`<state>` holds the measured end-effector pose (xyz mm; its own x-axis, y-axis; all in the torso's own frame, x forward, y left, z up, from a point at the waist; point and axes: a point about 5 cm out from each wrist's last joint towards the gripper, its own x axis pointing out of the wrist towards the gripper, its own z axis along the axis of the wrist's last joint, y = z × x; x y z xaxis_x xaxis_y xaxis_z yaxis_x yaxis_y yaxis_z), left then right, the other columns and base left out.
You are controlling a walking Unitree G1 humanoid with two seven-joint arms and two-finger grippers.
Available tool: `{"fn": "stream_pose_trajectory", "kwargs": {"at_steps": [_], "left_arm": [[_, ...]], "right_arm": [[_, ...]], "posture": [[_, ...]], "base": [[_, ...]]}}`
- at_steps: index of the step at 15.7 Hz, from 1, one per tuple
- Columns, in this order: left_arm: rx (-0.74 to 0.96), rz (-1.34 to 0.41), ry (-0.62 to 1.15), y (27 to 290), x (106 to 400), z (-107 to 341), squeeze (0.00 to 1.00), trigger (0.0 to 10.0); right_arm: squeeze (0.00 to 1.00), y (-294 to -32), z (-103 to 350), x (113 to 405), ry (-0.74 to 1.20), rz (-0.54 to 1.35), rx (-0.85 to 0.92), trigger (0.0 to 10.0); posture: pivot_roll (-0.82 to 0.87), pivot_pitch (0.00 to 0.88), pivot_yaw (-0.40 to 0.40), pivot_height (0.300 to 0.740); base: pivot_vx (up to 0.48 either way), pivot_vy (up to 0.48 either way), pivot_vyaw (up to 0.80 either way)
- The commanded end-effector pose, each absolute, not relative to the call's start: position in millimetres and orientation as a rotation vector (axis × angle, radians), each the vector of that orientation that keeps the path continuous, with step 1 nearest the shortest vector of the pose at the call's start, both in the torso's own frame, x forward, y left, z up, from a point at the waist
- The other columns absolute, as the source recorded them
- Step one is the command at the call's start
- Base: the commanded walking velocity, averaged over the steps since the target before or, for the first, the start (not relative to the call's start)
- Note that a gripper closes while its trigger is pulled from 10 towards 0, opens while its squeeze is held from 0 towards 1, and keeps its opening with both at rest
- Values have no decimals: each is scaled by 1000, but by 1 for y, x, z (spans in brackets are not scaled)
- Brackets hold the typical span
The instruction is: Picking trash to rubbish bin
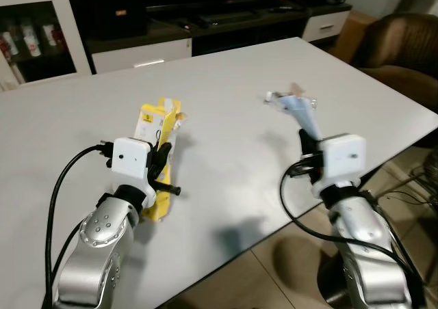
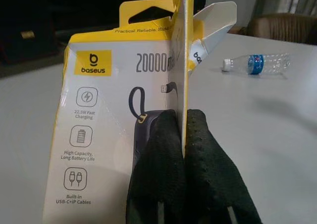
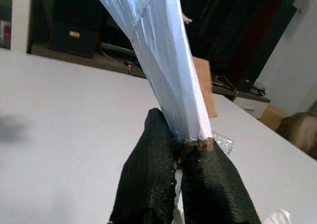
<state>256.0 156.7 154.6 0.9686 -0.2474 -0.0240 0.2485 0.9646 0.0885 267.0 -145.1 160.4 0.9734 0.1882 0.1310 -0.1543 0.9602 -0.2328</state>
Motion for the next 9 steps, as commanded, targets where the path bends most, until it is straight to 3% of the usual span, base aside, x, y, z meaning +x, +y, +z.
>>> {"fn": "stream_pose_trajectory", "kwargs": {"at_steps": [1,5,9], "left_arm": [[130,-238,-5,157,256,155,0,10000],[208,-223,9,165,257,159,0,10000],[276,-249,30,176,250,164,0,10000]], "right_arm": [[0,-139,157,278,-152,179,-205,10000],[0,-114,139,311,-78,311,-39,10000],[0,-98,128,349,13,403,-25,10000]], "posture": [[-20,0,-61,740],[2,9,-47,740],[50,41,-52,740]], "base": [[0,0,0],[0,0,0],[0,0,0]]}}
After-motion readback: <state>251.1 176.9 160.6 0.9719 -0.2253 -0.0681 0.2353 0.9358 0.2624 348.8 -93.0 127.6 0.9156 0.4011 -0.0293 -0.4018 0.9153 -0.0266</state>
